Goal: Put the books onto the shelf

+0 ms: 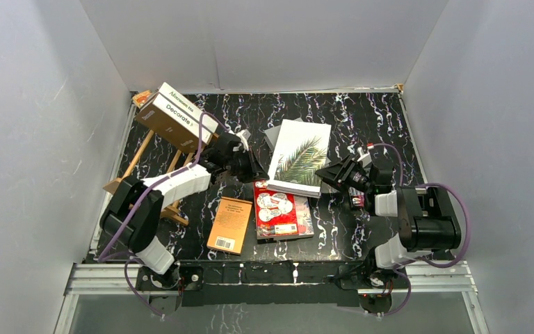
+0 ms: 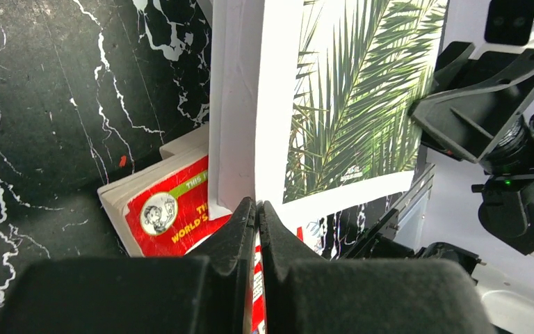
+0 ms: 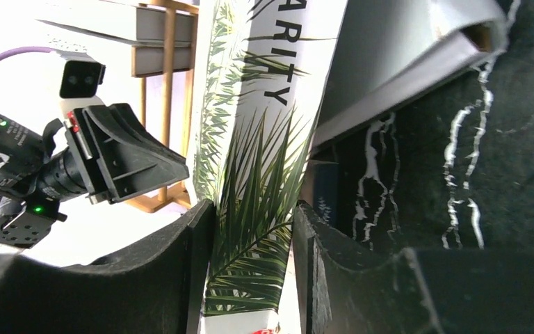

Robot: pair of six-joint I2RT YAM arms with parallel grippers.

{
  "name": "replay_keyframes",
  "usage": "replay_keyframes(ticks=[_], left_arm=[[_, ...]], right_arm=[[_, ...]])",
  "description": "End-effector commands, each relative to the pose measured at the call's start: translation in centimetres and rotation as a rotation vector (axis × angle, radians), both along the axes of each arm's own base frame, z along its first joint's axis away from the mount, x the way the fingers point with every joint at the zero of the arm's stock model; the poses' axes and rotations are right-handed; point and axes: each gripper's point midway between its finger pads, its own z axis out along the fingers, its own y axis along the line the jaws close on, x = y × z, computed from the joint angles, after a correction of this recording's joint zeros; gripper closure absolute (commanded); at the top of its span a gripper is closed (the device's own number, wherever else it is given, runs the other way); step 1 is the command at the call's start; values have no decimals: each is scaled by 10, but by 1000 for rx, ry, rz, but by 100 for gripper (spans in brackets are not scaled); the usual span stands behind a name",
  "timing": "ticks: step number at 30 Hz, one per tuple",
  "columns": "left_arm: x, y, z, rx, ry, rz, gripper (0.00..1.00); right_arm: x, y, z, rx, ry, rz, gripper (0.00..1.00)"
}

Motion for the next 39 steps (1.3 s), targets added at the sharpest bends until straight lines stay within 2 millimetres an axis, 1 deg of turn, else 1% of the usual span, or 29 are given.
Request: replay_keyframes(ticks=[1,3,6,8,11,16,18,19,22,24,25,27,28,30,33,36,37,39], left_arm=[[-9,-1,23,-20,-81,-67,100],[-12,-3,23,-28,-72,-90,100],[-15,-6,22,-38,-66,-124,100],[-17,-7,22,-41,-67,-142,100],[-19,-10,23,-53,-66,-165,100],[-24,-10,31,-66,-93,-197,100],[-26,-9,34,-69,-108,-206,100],[-28,-9,37,-80,-124,-220,99],[-35,-9,44,-106,-152,-249,96],[-37,-9,50,-107,-160,-260,95],[-37,-8,53,-105,-161,-262,92],[-39,-6,61,-95,-165,-265,84],[-39,-5,66,-93,-172,-264,76],[-37,1,78,-69,-180,-231,63],[-32,12,107,-54,-229,-165,37],[-35,17,132,-88,-275,-142,18],[-36,18,138,-100,-277,-139,14],[-39,19,145,-112,-265,-141,13]], right_arm=[[-3,14,54,46,-203,65,50],[-7,15,59,39,-218,78,45],[-17,20,68,38,-242,136,32],[-25,24,73,49,-254,180,30],[-33,29,77,53,-259,207,29],[-36,31,68,15,-194,204,35],[-36,30,64,-10,-171,191,39],[-34,30,66,-24,-178,182,42],[-32,29,67,-53,-185,153,56],[-34,28,73,-55,-202,135,62],[-35,28,76,-54,-209,127,63],[-36,27,85,-55,-226,108,65],[-36,26,88,-58,-227,98,65],[-39,25,98,-57,-239,78,65],[-45,24,115,-46,-255,68,66],[-50,22,130,-60,-268,63,66],[-52,22,135,-67,-279,67,66],[-58,22,147,-64,-296,76,66]])
